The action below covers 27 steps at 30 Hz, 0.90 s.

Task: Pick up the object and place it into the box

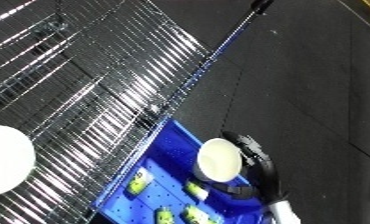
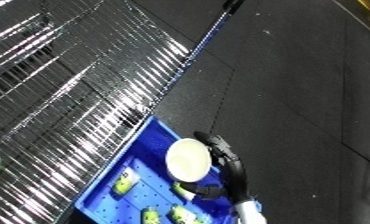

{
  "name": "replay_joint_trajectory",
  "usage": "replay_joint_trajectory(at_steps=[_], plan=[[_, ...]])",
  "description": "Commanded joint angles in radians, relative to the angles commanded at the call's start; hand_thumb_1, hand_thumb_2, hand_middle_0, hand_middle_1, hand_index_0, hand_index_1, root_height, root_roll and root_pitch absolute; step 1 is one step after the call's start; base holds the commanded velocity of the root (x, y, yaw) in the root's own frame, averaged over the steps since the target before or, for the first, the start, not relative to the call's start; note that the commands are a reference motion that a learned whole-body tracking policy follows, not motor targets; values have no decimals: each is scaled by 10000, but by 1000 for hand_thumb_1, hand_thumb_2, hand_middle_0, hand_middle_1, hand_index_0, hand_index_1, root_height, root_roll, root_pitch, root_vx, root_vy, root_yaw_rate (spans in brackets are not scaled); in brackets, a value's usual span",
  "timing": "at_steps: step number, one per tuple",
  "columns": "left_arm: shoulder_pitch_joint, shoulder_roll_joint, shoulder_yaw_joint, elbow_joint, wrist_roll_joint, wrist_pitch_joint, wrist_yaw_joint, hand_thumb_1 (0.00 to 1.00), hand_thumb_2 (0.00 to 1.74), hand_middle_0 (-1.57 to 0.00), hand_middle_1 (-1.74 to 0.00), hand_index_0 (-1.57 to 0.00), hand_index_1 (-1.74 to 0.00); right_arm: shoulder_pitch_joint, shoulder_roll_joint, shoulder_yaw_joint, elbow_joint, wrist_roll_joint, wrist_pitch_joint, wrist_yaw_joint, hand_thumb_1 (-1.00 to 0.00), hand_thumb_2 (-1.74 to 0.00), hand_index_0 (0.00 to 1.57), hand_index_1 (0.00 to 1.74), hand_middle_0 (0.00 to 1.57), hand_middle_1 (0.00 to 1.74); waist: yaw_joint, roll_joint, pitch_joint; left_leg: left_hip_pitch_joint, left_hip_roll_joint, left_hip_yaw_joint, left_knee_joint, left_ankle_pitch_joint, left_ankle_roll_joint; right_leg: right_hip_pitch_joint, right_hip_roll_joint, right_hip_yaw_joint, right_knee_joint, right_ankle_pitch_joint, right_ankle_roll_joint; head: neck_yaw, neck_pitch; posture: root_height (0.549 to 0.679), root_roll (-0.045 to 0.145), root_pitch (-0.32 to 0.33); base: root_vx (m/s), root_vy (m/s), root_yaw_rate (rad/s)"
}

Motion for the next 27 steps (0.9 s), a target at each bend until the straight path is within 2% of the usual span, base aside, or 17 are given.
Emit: replay_joint_trajectory(at_steps=[11,16,22,27], plan=[[-46,-19,-6,90,-54,43,-55,1000,1740,-1570,-1740,-1570,-1740,-145,100,207,10,-26,200,-217,0,0,0,0,0,0,116,20,0,-59,-67,-50,-65,64,-4,-21,-13,32,-82,101,11,-157,-172,635,76,92,1,7,18],[-15,-4,-29,-9,-55,121,-9,1000,1740,-1570,-1740,-1570,-1740,-131,154,276,-253,-169,204,79,0,0,0,0,0,0,199,-22,0,-54,-83,-93,-80,79,-4,35,-65,20,-152,146,35,-506,-225,636,75,90,9,1,42],[-105,35,-191,-63,-20,226,90,1000,1740,-1570,-1740,-1570,-1740,-542,-44,553,-904,-656,354,346,0,0,0,0,0,0,436,-89,0,-98,-180,-247,-65,114,-6,102,-97,-26,-113,130,12,-981,-193,636,73,83,5,-16,70],[-143,45,-238,-85,-3,259,120,1000,1740,-1570,-1740,-1570,-1740,-700,-100,610,-1089,-727,466,394,0,0,0,0,0,0,508,-101,0,-107,-213,-299,-78,130,-5,119,-113,-46,-101,119,3,-981,-193,636,73,82,-1,-6,26]])
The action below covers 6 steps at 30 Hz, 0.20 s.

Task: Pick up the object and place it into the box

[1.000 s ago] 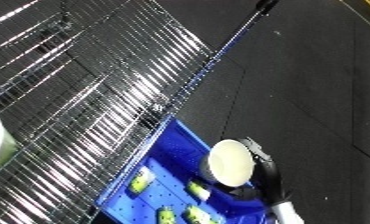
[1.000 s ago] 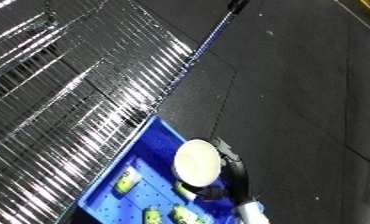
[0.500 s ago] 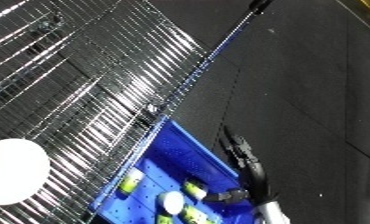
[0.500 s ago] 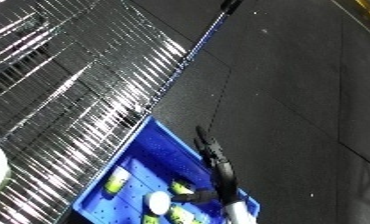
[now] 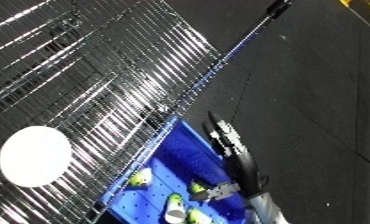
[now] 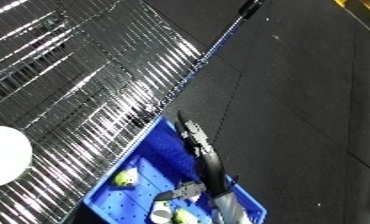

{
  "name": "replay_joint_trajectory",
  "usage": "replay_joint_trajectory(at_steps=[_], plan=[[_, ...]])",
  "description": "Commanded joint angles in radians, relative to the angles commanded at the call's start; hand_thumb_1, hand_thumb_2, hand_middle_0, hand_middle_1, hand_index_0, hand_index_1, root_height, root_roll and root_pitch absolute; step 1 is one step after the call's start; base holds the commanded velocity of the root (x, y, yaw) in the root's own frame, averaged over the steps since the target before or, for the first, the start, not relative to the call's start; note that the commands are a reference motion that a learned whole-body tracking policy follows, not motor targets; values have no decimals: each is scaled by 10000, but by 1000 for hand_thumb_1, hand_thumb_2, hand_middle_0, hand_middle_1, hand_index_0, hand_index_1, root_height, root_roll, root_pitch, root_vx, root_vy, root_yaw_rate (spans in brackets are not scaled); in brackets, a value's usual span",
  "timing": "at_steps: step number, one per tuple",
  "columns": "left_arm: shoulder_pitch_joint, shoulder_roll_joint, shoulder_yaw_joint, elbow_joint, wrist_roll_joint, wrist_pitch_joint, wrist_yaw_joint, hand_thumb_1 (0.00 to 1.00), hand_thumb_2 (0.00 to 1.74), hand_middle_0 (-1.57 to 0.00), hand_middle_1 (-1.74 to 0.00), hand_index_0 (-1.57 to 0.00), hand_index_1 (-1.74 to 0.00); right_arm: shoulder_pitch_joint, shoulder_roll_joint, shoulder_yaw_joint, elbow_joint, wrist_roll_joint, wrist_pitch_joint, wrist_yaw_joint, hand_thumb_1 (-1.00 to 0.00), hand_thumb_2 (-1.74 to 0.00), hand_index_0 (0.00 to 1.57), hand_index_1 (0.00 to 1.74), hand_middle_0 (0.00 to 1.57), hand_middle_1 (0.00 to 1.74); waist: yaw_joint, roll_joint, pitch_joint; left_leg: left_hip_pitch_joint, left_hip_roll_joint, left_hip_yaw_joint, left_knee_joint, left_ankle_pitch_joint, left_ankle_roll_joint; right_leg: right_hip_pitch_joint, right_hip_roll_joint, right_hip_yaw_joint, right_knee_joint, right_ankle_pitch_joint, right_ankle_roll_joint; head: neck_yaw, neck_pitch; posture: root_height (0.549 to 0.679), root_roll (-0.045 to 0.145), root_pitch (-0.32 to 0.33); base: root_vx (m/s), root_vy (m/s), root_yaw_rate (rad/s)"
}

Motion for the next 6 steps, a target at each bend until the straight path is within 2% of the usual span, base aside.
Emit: replay_joint_trajectory(at_steps=[2,4,6], plan=[[-20,-11,-34,16,3,22,22,1000,1740,-1570,-1740,-1570,-1740,-75,-36,43,-71,-12,12,37,0,0,0,0,0,0,44,0,-7,9,-15,-34,-2,7,-5,24,-10,-18,12,-7,1,-246,22,636,72,80,10,-2,42],[-132,-65,-172,83,53,139,62,1000,1740,-1570,-1740,-1570,-1740,-452,-103,251,-330,-120,128,190,0,0,0,0,0,0,274,-22,-43,10,-89,-175,-12,48,-23,115,-72,-105,-2,9,14,-922,-87,636,70,71,38,-42,211],[-318,-114,-318,167,130,295,106,1000,1740,-1570,-1740,-1570,-1740,-1001,-155,526,-608,-284,314,346,0,0,0,0,0,0,567,-74,-59,8,-175,-338,-34,104,-47,216,-139,-203,-43,48,36,-1268,-69,637,68,63,44,-65,260]])
